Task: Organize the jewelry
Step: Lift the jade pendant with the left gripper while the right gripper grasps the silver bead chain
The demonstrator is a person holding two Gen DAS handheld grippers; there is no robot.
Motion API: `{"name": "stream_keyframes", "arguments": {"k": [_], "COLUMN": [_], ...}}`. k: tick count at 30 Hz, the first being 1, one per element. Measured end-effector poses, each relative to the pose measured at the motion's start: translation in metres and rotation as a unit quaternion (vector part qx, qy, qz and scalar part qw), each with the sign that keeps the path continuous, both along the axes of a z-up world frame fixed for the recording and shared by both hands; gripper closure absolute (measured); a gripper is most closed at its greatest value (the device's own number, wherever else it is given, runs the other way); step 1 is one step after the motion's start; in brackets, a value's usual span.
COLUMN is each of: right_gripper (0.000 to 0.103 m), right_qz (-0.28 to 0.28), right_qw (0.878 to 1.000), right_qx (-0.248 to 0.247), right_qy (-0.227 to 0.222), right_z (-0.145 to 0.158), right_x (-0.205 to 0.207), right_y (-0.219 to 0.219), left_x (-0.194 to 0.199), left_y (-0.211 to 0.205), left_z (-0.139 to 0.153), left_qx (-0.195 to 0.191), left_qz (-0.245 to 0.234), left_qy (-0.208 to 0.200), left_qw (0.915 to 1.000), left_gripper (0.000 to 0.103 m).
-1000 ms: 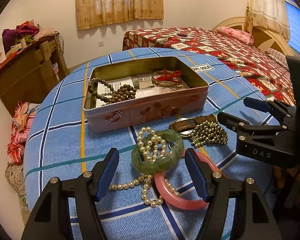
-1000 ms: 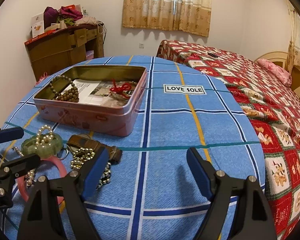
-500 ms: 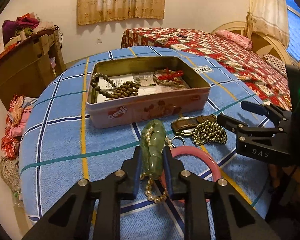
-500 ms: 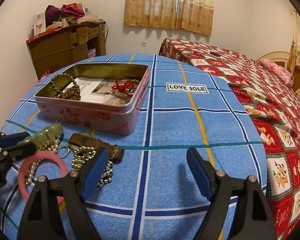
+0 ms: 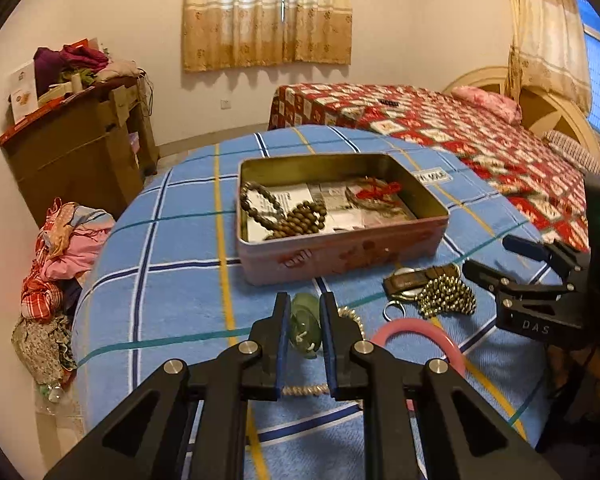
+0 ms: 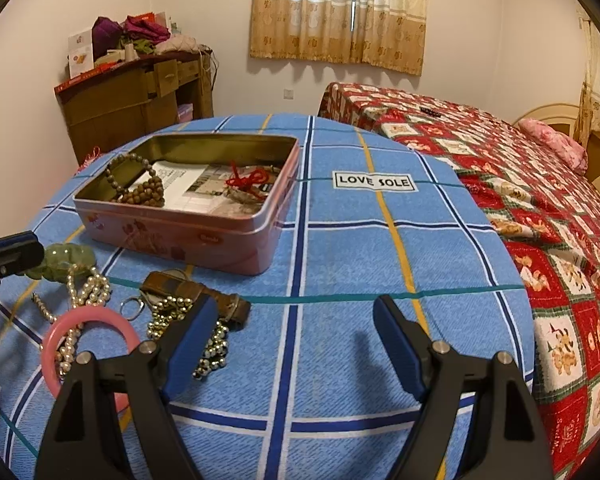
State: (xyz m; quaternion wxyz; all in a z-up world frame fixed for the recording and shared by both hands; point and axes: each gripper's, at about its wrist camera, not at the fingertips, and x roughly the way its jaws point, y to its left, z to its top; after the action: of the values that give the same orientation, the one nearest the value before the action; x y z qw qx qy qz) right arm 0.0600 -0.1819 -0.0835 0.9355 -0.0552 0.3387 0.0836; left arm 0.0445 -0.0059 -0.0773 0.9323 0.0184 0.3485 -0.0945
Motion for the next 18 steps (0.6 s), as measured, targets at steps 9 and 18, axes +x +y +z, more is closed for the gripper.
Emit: {"name": "stream_keyframes", "arguments": {"k": [9, 18], "right_gripper": [0.037, 0.086], "right_qz": [0.080, 0.094], "right_qw": [0.997, 0.995], "right_qx": [-0.009, -0.010], "right_qy": [0.002, 0.027], "right_z": [-0.002, -0.014], "right_x": [-0.016, -0.013], "right_y": [0.037, 0.035], "left_x": [-0.002, 0.001], "left_y": [0.015, 0.013], "left_z": [0.020, 0.011], "left_qx": [-0.014, -0.012], "left_qz": [0.015, 0.009], "left_qy": [-0.024, -0.009], "left_qw": [0.9995, 0.9998], "left_gripper": [0.089, 0.089]}}
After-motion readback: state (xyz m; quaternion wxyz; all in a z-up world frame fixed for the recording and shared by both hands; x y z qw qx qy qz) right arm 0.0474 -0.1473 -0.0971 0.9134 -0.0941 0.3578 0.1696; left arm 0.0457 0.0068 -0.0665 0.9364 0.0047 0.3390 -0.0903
